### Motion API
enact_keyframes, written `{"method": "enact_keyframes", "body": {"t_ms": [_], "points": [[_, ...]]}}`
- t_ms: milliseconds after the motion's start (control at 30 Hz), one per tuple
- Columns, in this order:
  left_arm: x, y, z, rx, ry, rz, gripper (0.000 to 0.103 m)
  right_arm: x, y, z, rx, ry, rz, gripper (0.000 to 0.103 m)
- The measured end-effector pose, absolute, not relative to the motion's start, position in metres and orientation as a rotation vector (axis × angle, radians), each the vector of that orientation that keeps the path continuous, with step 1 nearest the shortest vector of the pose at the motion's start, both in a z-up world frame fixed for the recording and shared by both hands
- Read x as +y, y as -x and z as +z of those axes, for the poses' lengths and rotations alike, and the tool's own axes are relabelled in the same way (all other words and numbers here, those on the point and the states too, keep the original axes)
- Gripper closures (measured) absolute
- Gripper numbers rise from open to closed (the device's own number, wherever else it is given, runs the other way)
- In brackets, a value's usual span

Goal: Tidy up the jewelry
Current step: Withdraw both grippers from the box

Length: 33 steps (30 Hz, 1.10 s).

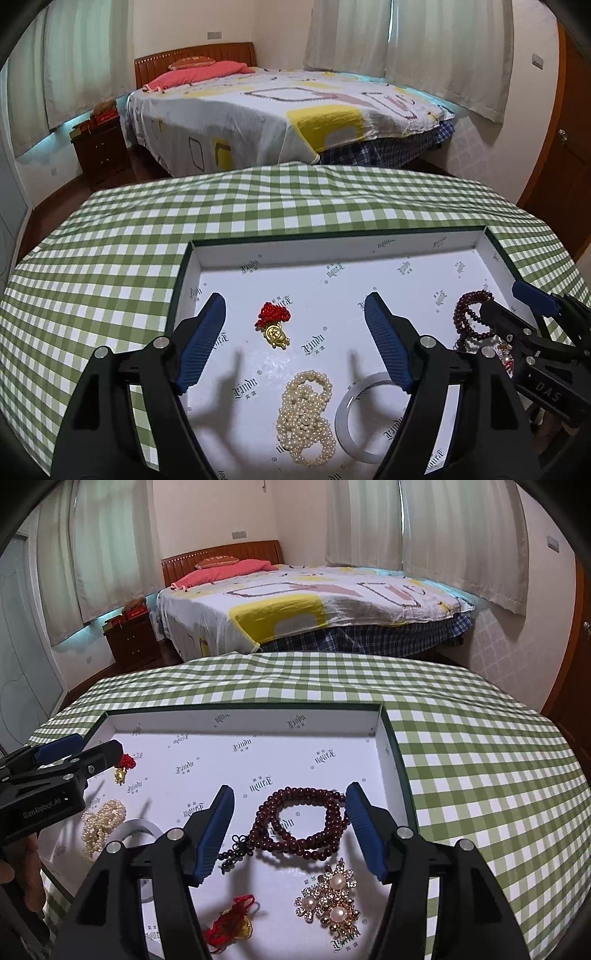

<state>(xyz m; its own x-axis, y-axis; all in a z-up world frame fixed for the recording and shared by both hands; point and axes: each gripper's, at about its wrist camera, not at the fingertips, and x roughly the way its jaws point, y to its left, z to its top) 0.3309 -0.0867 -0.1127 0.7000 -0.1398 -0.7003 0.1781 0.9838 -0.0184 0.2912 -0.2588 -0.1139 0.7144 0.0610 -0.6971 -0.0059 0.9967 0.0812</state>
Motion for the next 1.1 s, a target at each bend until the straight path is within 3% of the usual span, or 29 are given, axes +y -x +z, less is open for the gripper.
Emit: {"method": "enact_keyframes", "body": {"t_ms": [667,1100], "points": [[-0.059,-0.264,-0.042,0.581,-0.005,-0.156,0.025,-0.256,-0.239,-0.062,0.64,-0.087,0.044,0.041],[-0.051,-0.202,-0.082,0.663,0.028,-0.128,0.026,-0.249,-0.183,-0.081,0.657,-0.075,0.029,0.041]]}}
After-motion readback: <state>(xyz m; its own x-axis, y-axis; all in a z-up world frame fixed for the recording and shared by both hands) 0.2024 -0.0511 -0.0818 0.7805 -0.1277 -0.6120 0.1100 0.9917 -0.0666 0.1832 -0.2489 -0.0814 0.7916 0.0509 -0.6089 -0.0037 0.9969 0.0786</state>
